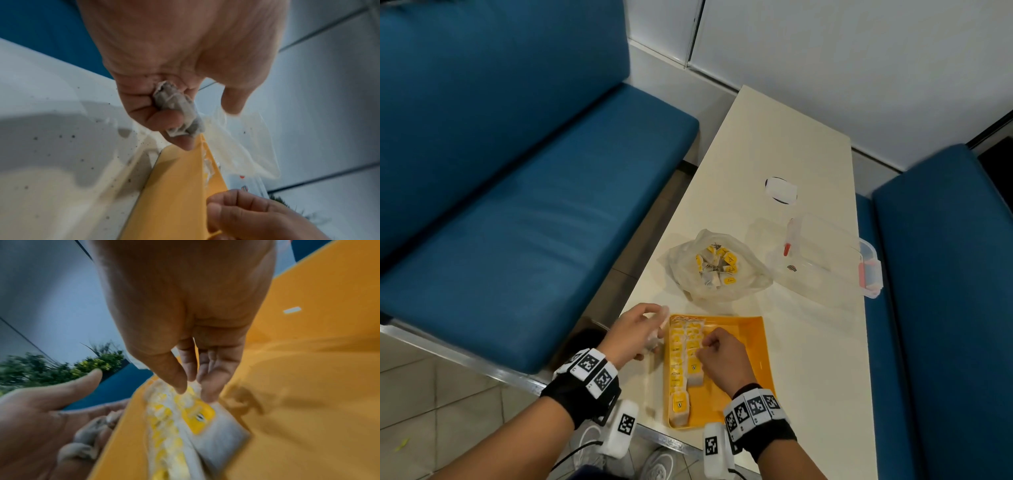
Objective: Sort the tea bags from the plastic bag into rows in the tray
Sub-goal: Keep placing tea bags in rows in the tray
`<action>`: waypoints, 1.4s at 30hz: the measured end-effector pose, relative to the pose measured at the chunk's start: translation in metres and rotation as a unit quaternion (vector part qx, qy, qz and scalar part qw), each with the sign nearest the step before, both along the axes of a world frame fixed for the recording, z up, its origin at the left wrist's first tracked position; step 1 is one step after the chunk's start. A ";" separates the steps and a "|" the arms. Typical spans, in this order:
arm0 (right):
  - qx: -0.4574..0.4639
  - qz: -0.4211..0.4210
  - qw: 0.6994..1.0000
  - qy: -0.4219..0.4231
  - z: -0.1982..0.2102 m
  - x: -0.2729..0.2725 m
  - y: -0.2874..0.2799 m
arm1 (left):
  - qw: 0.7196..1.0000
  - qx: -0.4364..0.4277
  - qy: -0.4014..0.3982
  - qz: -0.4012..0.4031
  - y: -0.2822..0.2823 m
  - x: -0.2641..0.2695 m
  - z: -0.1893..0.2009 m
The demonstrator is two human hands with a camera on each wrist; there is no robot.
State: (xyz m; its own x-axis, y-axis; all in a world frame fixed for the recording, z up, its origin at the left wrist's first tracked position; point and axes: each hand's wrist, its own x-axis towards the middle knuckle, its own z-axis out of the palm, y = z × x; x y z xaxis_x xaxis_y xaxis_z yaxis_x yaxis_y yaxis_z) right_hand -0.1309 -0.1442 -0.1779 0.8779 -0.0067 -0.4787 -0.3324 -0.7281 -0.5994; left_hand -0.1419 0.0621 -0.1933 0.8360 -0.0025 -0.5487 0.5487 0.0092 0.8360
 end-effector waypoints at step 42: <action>0.266 0.084 0.960 -0.033 0.060 0.019 0.040 | 0.974 -0.218 0.053 -0.024 0.009 0.001 0.022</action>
